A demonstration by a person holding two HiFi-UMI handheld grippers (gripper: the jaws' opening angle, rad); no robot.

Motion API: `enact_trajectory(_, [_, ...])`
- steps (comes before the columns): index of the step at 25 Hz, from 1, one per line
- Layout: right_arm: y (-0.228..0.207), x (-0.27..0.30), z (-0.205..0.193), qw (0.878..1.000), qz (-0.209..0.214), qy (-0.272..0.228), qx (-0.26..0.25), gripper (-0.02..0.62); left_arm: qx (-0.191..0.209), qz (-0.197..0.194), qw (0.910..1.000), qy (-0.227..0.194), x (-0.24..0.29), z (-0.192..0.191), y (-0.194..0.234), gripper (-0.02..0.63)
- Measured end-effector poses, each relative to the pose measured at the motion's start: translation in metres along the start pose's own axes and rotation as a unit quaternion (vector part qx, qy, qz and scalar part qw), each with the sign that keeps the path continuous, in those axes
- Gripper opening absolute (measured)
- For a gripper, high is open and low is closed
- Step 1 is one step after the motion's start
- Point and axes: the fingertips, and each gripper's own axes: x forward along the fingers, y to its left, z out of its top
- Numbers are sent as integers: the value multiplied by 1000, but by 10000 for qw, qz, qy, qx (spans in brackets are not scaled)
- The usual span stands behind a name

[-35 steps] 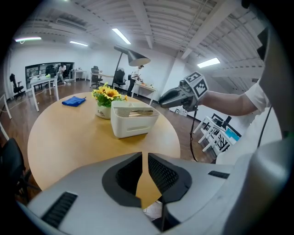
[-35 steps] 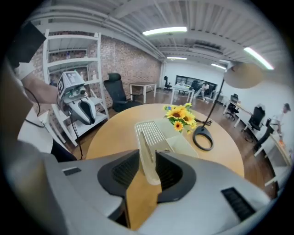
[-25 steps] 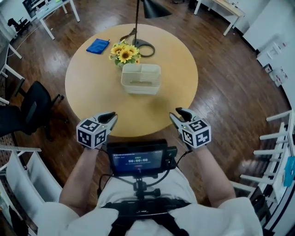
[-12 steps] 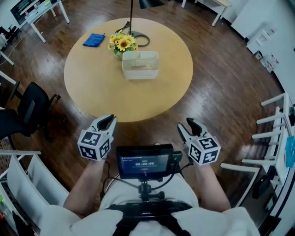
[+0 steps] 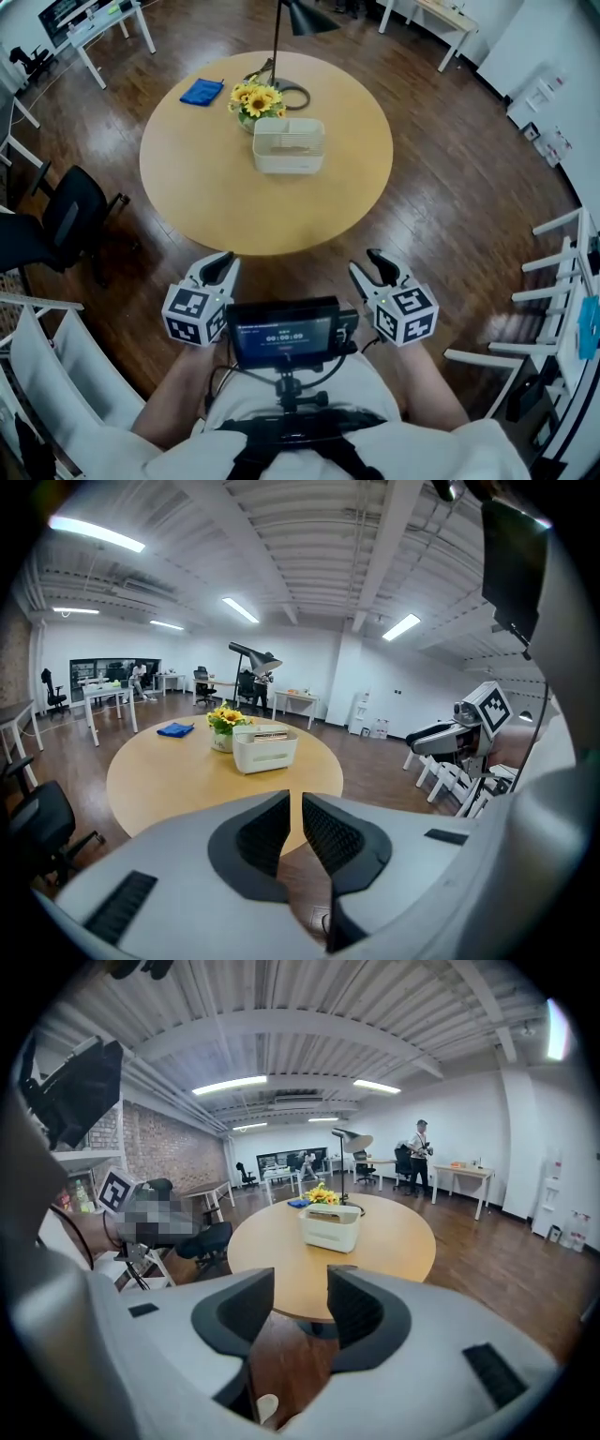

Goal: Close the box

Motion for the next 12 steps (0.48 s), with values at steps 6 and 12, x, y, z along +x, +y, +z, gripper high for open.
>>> enact_trajectory(6, [-6,1,-1,10000,72,10,-30,186,-17,128,9999,-11,-1,2,-1,31])
enact_trajectory(12, [-9,3,-2,9999,100,45,-58,186,-93,153,9998,37,4,-4,-3,31])
